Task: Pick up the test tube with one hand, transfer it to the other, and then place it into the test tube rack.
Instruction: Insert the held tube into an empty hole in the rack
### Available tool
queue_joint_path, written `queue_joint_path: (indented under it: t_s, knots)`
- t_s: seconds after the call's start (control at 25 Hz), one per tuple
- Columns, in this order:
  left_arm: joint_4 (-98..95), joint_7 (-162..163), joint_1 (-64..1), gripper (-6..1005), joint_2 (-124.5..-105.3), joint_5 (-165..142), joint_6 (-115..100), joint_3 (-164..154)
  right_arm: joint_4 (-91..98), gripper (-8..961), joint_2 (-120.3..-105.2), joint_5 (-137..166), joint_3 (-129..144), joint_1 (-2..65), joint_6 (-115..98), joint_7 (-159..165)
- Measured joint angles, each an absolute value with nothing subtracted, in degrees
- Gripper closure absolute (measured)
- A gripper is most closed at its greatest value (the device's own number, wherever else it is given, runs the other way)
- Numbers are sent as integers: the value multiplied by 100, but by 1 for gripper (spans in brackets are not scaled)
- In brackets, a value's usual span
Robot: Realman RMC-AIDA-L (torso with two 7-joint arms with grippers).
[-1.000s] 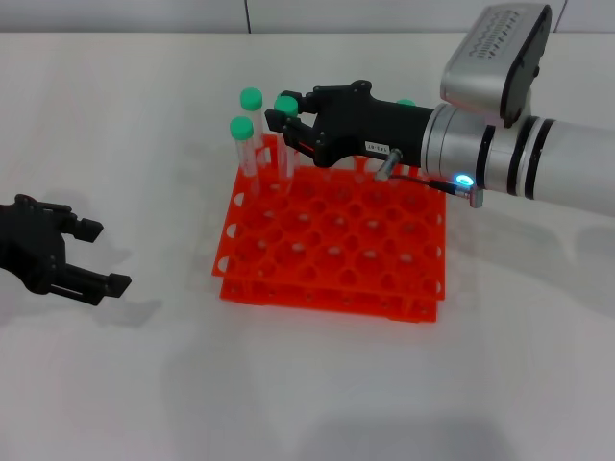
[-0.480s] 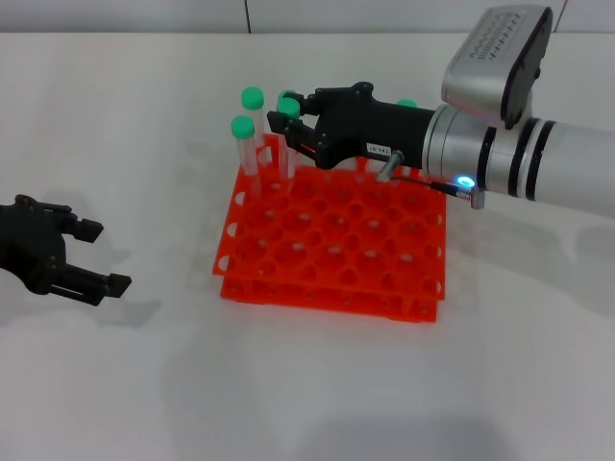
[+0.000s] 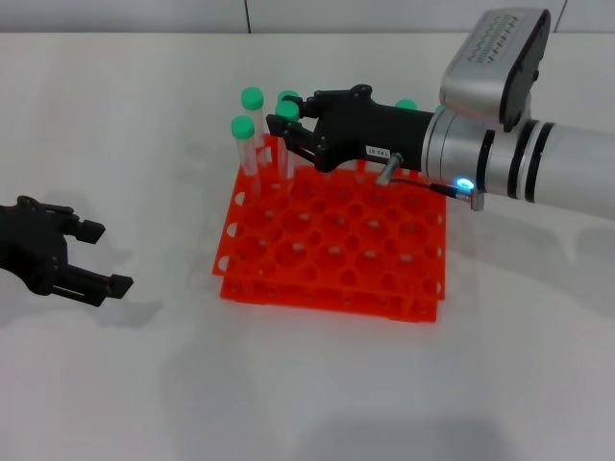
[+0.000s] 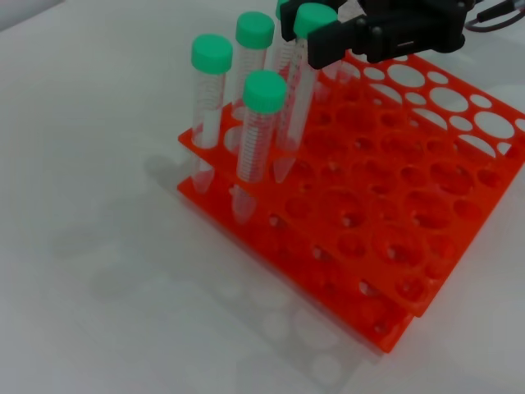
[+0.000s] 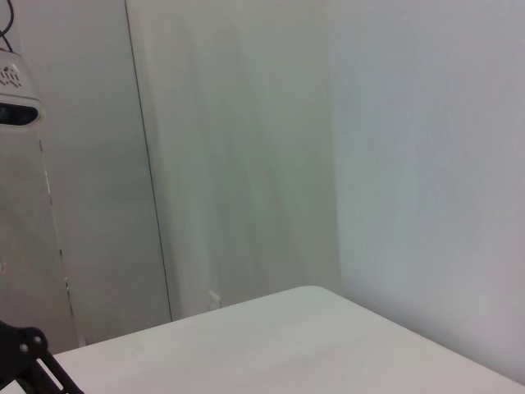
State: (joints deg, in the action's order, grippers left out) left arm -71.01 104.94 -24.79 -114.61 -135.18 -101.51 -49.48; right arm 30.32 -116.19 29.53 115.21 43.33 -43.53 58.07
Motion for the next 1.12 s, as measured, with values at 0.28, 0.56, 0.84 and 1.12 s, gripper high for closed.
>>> queue_joint_path:
  t_s: [0.28,0.56,0.84,1.12]
  knots:
    - [-7101,10494,-2492,112,-11461,-13541,-10151,-4948,3032,648,-11619,2953,11523,4338,-4362,5802]
    - [-7083,10489,-2514,112,-11461,-13554,-10145,-4948,3032,643,-11619,2953,11522,4342,-4401,5777]
    - [-7027,10478,-2536,112,-11461,-13554,-10138,-4948,3032,639,-11619,2955,11522,4342,-4464,5755]
    - [-7019,10476,-2550,111,-11461,-13559,-10133,-4948,3032,593,-11614,2959,11520,4342,-4487,5668]
